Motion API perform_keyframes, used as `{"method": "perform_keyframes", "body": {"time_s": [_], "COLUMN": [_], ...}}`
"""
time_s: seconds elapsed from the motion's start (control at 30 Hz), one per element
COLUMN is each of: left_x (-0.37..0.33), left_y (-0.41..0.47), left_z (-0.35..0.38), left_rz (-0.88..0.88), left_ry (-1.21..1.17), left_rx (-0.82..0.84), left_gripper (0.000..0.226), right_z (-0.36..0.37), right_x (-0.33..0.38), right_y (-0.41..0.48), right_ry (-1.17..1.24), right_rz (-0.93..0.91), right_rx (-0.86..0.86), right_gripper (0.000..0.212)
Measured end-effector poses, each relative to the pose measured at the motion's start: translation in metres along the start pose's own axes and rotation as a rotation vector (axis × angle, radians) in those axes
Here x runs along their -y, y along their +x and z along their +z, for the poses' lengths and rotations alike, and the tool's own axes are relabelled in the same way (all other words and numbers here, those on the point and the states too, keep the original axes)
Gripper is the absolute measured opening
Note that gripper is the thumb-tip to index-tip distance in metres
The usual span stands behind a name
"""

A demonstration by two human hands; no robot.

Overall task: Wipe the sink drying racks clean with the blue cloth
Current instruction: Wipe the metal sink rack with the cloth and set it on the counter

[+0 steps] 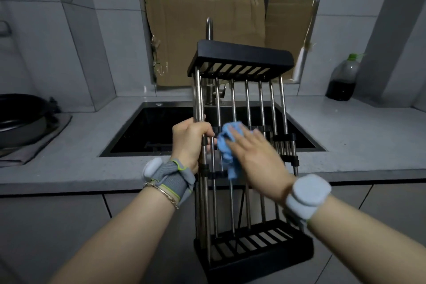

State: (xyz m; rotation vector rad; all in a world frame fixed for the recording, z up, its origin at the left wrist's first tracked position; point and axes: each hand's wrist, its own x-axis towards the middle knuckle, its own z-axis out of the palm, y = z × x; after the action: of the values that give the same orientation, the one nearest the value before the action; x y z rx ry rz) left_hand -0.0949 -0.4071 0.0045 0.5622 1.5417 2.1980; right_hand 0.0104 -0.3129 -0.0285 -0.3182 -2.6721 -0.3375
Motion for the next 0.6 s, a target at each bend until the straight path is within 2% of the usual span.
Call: {"method": "perform_keyframes", "body": {"time_s": [0.07, 0.13, 0.27, 0.37, 0.47, 0.53, 0.6], "left_x": [-0.005, -0.009, -0.017, -0.02, -0.024, -0.026, -0.026], "left_y": [0.0, 0.0, -0.001, 0.005, 0.012, 0.014, 0.011], "left_z": [0.0, -0.001, 0.004, 0.008, 0.007, 0.007, 0.008], "left_rz": [0.045, 0.066, 0.102, 0.163, 0.205, 0.191, 0.174], "left_ry": [0.029, 0.067, 0.147, 0.284, 0.394, 0.438, 0.474], "left_rx": [0.019, 0.038, 0.08, 0.05, 0.032, 0.04, 0.058], "left_gripper": [0.021, 0.021, 0.015, 0.014, 0.019, 0.023, 0.025], "right_z": [-0.009, -0.016, -0.026, -0.021, 0.007, 0.022, 0.034], "right_x": [-0.02, -0.04, -0.07, -0.06, -0.042, -0.034, -0.04], "right_y": [0.011, 0.017, 0.027, 0.03, 0.007, -0.01, -0.018], "right_ry": [-0.097, -0.152, -0.317, -0.415, -0.413, -0.418, -0.412], "right_rz": [0.003, 0.084, 0.175, 0.243, 0.135, -0.016, -0.144], "right_rx": [-0.01, -0.014, -0.055, 0.121, 0.177, 0.238, 0.21], "right_gripper": [0.062, 0.048, 0.046, 0.049, 0.042, 0.025, 0.02]}}
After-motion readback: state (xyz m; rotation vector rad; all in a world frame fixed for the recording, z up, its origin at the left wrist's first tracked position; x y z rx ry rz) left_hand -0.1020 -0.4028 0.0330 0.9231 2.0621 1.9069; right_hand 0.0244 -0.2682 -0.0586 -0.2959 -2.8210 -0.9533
